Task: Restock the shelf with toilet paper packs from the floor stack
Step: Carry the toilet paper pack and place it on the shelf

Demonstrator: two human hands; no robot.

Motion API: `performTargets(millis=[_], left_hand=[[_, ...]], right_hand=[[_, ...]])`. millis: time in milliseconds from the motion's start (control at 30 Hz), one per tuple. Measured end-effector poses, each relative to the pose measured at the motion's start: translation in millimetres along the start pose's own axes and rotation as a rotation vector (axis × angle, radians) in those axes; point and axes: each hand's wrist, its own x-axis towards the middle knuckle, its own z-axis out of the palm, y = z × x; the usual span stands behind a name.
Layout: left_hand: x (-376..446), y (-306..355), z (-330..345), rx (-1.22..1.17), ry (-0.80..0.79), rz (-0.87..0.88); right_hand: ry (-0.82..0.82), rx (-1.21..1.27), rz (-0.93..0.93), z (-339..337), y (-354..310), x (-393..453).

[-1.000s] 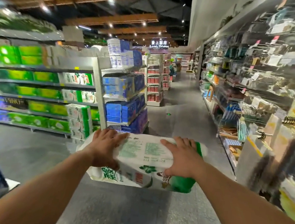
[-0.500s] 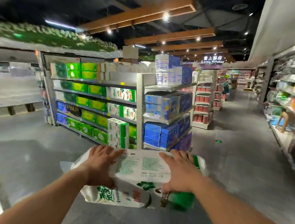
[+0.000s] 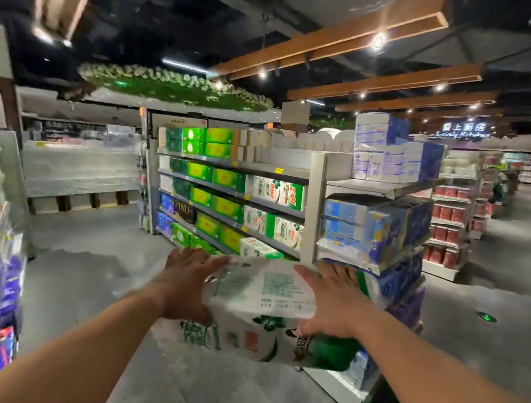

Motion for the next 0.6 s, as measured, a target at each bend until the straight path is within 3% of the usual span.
performTargets(millis=[200, 600], left_hand=[[145, -96, 29, 0.026, -0.024, 0.043], [413, -253, 120, -0.005, -0.019, 0.065]], right_hand=[[0.065, 0.032, 0.044, 28, 14, 162], [0.021, -0.017, 0.011, 79, 67, 465]])
